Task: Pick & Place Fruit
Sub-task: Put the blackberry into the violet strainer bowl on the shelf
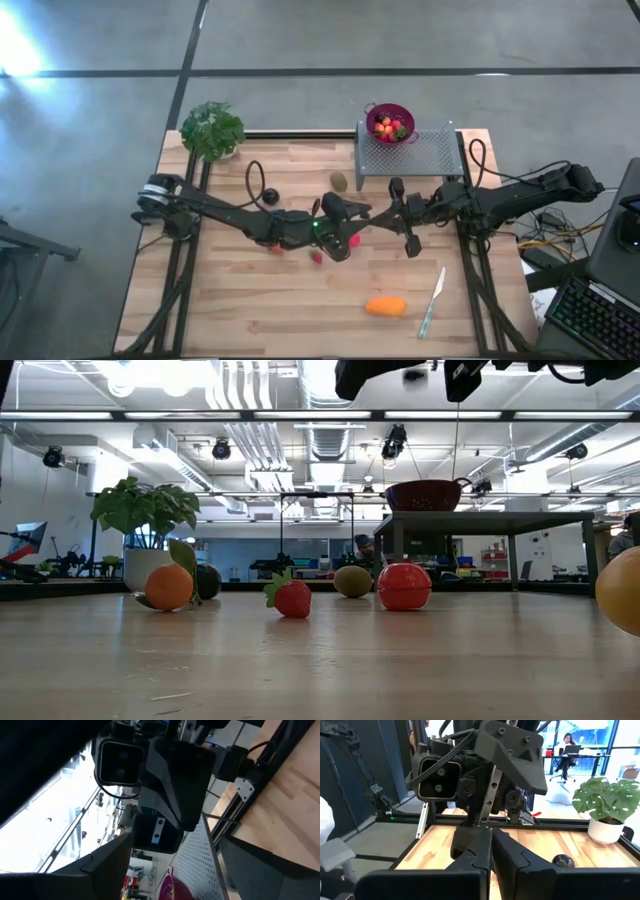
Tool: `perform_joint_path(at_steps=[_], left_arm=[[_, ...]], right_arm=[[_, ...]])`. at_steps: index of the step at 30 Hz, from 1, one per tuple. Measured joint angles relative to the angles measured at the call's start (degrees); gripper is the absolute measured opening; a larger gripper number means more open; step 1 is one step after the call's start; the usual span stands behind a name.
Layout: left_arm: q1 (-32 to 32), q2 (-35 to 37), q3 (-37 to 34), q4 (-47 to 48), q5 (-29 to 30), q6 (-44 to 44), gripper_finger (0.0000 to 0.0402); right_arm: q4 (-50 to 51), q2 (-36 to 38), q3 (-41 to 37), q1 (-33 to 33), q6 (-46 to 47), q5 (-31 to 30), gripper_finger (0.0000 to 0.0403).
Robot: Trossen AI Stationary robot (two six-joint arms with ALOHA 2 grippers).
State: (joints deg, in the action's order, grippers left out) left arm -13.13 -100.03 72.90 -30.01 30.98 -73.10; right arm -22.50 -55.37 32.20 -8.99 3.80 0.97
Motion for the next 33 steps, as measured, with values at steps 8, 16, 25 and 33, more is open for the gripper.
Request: perform_joint_path(at_steps=[8,16,25,33], left_arm=[[0.0,0.0,0.0,0.2,1.2,0.8,0.0307],[0.6,0.1,0.0,16.5,4.2,23.3,0.0303],[3.4,0.1,-3.3,26.0,0.8,46.1,0.0303],[6.9,0.8,-10.3,19.8,-9.9,56.7,0.0302]], right_arm=[[1.8,0.2,0.0,0.0,0.2,0.0,0.0019],[18.8,4.3,1.7,0.0,4.7,-2.3,0.0016],[48.6,10.2,2.3,0.0,22.6,-27.3,0.0014],[73.3,10.5,2.3,1.3,49.9,-34.1,0.0012]])
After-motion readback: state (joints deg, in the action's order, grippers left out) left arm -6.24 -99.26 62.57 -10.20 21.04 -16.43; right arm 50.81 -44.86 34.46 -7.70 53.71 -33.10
